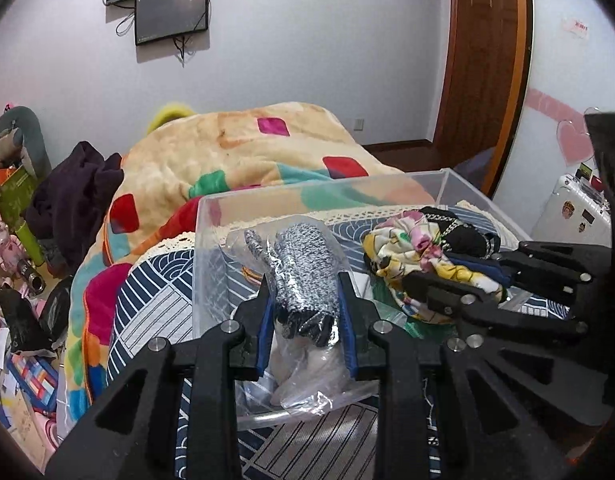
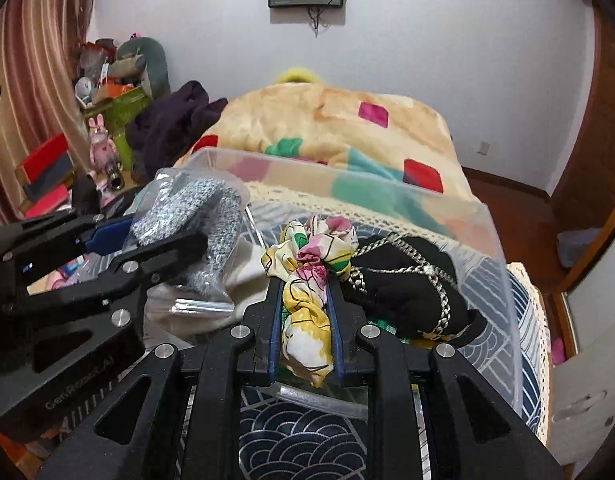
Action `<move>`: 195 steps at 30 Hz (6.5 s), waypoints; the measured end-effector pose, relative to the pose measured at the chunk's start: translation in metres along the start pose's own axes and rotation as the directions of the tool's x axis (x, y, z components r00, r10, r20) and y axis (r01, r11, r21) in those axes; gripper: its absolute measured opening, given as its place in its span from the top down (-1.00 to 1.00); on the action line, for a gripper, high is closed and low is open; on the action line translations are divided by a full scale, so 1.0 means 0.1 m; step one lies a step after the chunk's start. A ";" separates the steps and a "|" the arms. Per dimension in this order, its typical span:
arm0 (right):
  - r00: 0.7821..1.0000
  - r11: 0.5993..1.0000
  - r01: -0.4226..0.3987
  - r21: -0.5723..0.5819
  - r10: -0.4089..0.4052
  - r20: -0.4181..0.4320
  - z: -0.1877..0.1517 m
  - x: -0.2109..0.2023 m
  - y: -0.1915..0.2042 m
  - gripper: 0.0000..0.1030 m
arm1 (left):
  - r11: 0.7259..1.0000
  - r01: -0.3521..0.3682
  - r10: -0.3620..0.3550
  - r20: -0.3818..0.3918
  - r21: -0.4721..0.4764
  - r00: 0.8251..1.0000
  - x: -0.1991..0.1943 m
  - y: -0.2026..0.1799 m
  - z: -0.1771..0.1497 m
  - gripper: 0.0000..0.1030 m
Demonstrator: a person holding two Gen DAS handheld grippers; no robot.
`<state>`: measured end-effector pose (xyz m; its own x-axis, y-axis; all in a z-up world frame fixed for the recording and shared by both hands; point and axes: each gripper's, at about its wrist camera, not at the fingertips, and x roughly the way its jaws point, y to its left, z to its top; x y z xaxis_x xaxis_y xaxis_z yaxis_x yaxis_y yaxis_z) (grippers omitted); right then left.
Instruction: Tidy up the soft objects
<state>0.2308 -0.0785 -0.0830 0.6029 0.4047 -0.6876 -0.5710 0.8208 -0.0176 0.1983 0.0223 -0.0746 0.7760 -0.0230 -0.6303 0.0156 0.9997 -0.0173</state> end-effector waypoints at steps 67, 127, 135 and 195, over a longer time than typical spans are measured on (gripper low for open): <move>0.996 0.994 -0.076 0.082 0.072 0.047 -1.00 -0.56 0.00 0.23 | 0.983 0.158 -0.166 -0.081 -0.094 0.983 -0.39 -0.33 -1.01 0.85; 0.981 0.981 0.113 0.159 -0.136 0.140 -0.34 -0.67 -0.44 -0.13 | 0.996 0.008 0.002 0.119 -0.084 0.993 -0.51 -0.12 -0.15 0.71; 0.956 0.985 0.097 0.144 -0.133 0.263 -0.25 -1.13 -0.35 -0.14 | 0.996 0.050 -0.033 0.223 -0.071 0.974 -1.02 -0.14 -0.11 0.70; 0.863 0.989 0.062 0.134 -0.121 0.491 -0.32 -1.77 -0.06 -1.00 | 0.999 -0.008 0.029 0.431 -0.051 0.902 -1.94 -0.25 -0.25 -0.99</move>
<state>0.1098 -0.1680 0.0156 0.8625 0.4481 -0.2351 -0.4525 0.8910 0.0378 0.0316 0.0013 0.0288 0.9720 0.0095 -0.2348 -0.0223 0.9984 -0.0518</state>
